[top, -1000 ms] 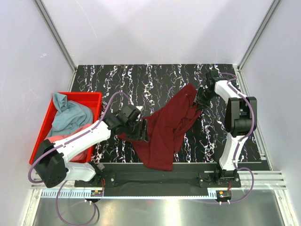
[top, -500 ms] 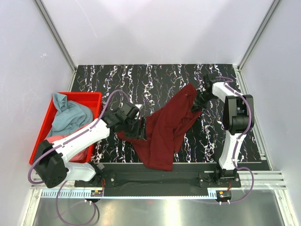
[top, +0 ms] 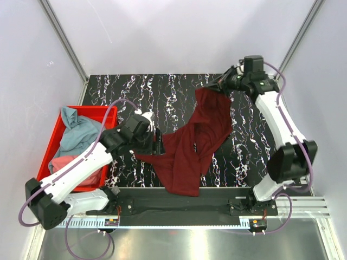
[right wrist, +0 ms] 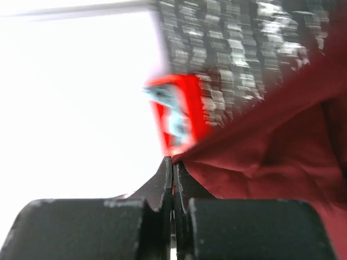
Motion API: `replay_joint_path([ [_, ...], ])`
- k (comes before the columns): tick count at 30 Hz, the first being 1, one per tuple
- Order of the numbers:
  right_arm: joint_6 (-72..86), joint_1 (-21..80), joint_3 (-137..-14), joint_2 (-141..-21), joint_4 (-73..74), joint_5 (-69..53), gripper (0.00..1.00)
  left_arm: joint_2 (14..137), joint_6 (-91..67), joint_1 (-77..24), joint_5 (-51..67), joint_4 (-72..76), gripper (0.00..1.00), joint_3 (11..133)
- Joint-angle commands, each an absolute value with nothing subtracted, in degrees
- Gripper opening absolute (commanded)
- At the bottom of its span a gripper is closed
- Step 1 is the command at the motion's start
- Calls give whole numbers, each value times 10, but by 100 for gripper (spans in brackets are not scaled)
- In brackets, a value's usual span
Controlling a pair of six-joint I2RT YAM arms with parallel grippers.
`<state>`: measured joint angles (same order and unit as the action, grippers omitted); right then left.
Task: Fold and stack the t-shirts
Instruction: Flatten the tshirt out
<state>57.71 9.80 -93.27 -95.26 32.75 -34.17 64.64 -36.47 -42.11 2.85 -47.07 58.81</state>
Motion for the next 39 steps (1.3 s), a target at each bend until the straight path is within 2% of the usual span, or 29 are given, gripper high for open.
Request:
replay_joint_path([
  [1,715,96,-926,-905,246,-362,0,599,-384,-420,1,-453,72,593],
  [5,748,96,-928,-866,229,-360,0,541,-388,-427,-34,-428,74,564],
  [10,765,92,-912,-827,233,-329,0,526,-370,-514,-105,-392,77,551],
  [14,729,64,-903,-799,273,-301,0,624,-378,-652,-177,-388,74,583],
  [17,696,27,-897,-788,312,-304,0,738,-422,-697,-196,-402,68,620],
  [20,670,4,-892,-774,340,-305,0,836,-490,-700,-210,-422,68,626],
  [25,647,4,-894,-757,362,-296,0,860,-527,-703,-212,-386,71,573],
  [29,625,4,-903,-757,381,-294,0,905,-515,-702,-178,-346,68,551],
  [32,603,-2,-920,-756,402,-280,0,924,-505,-701,-126,-288,50,538],
  [33,593,-13,-924,-756,406,-277,0,923,-509,-700,-116,-260,33,522],
  [37,571,-21,-949,-774,414,-272,0,905,-499,-669,-111,-278,0,506],
  [39,557,-25,-975,-788,419,-272,0,879,-464,-631,-137,-331,0,509],
])
